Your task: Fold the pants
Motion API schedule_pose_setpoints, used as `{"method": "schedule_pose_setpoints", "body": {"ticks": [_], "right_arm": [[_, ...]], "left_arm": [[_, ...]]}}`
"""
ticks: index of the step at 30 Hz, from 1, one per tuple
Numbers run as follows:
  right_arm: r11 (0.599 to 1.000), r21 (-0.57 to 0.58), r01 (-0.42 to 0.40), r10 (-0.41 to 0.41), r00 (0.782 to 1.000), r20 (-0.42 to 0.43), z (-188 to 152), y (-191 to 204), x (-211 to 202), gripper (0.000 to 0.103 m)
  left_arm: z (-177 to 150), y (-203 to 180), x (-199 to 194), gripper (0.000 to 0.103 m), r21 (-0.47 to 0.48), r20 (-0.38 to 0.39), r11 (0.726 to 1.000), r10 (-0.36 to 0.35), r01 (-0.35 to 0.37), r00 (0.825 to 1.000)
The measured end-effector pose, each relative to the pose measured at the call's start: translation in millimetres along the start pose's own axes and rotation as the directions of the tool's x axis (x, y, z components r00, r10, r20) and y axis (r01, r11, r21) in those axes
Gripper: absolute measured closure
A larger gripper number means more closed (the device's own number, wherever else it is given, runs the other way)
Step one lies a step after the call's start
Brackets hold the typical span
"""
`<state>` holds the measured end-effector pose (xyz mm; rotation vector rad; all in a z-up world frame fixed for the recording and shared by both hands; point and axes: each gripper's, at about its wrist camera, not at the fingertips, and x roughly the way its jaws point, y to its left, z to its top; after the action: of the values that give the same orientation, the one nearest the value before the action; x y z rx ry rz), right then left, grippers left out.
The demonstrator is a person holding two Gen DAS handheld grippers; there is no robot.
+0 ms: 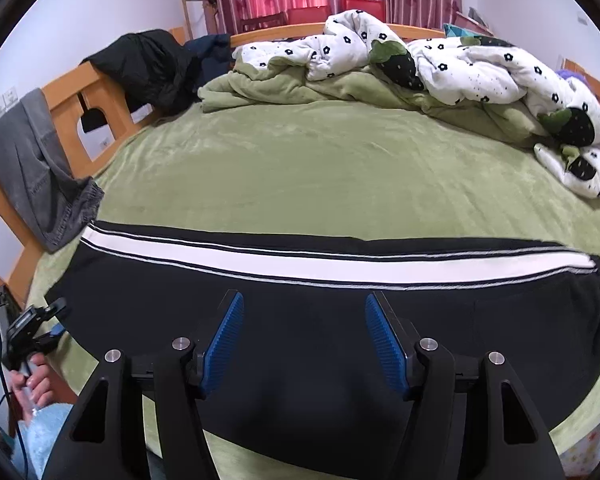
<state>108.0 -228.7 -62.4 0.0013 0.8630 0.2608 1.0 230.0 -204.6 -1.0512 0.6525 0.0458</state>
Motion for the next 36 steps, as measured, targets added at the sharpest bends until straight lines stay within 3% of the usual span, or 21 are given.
{"method": "schedule_pose_setpoints", "body": {"ticks": [1,2,6,7,10,11,13,17,20,23,24,26,28,29,30,32,34,36], "right_arm": [[1.0,-0.009,0.004,-0.004,1.0,-0.018,-1,2,3,0.04],[0.999,-0.029,0.019,-0.019,0.999,-0.026,-2,4,5,0.04],[0.999,-0.035,0.035,-0.036,0.999,-0.023,-4,2,4,0.04],[0.999,-0.032,0.027,-0.028,0.999,-0.023,-4,1,4,0.04],[0.999,-0.039,0.036,-0.039,0.998,-0.052,-3,-2,13,0.04],[0.998,-0.04,0.038,-0.04,0.997,-0.059,-3,-2,15,0.04],[0.999,-0.045,0.028,-0.031,0.997,-0.064,-3,-3,17,0.04],[0.997,-0.068,0.031,-0.036,0.997,-0.074,-4,-2,20,0.04],[0.996,-0.083,0.028,-0.035,0.995,-0.091,-4,-1,26,0.04],[0.996,-0.088,0.023,-0.033,0.993,-0.111,-4,1,31,0.04],[0.996,-0.09,0.022,-0.032,0.993,-0.116,-4,1,32,0.04],[0.995,-0.093,0.026,-0.037,0.992,-0.12,-4,3,34,0.04],[0.995,-0.099,0.029,-0.041,0.992,-0.118,-5,2,32,0.04],[0.994,-0.103,0.033,-0.045,0.992,-0.116,-6,2,32,0.04],[0.993,-0.108,0.04,-0.052,0.992,-0.115,-6,1,32,0.04],[0.993,-0.109,0.052,-0.065,0.991,-0.119,-8,-2,31,0.04],[0.993,-0.097,0.063,-0.075,0.989,-0.126,-9,-10,32,0.04],[0.995,-0.075,0.071,-0.08,0.988,-0.129,-9,-18,32,0.04]], "left_arm": [[5,-3,5,0.084,-0.007,-0.008,1.0,0.006,-0.006,1.0],[10,-7,5,0.097,0.006,-0.001,0.999,0.04,-0.04,0.999],[24,-29,-27,0.095,0.126,0.055,0.992,-0.007,0.0,0.998],[23,-32,-29,0.095,0.152,0.056,0.988,0.01,-0.019,0.998],[15,-22,-10,0.092,0.179,0.0,0.973,0.15,-0.147,0.989],[13,-16,-5,0.089,0.181,-0.029,0.966,0.192,-0.183,0.981],[7,-4,-12,0.078,0.184,-0.024,0.963,0.206,-0.198,0.978],[-8,-9,-39,0.072,0.268,-0.032,0.949,0.183,-0.168,0.983],[-21,-25,-56,0.072,0.344,-0.086,0.938,0.083,-0.048,0.993],[-18,-48,-59,0.065,0.399,-0.034,0.917,0.028,-0.012,0.999],[-13,-54,-55,0.055,0.412,0.007,0.91,0.054,-0.052,0.999],[0,-57,-44,0.053,0.404,0.06,0.905,0.118,-0.133,0.991],[14,-46,-27,0.054,0.34,0.047,0.908,0.243,-0.244,0.969],[16,-36,-24,0.055,0.295,0.01,0.925,0.247,-0.238,0.969],[15,-28,-27,0.055,0.247,-0.017,0.951,0.197,-0.187,0.98],[10,-21,-37,0.054,0.211,-0.032,0.975,0.083,-0.075,0.996],[1,-19,-44,0.051,0.226,-0.046,0.974,0.034,-0.023,0.998],[-7,-13,-47,0.05,0.226,-0.063,0.974,0.035,-0.02,0.997]]}}
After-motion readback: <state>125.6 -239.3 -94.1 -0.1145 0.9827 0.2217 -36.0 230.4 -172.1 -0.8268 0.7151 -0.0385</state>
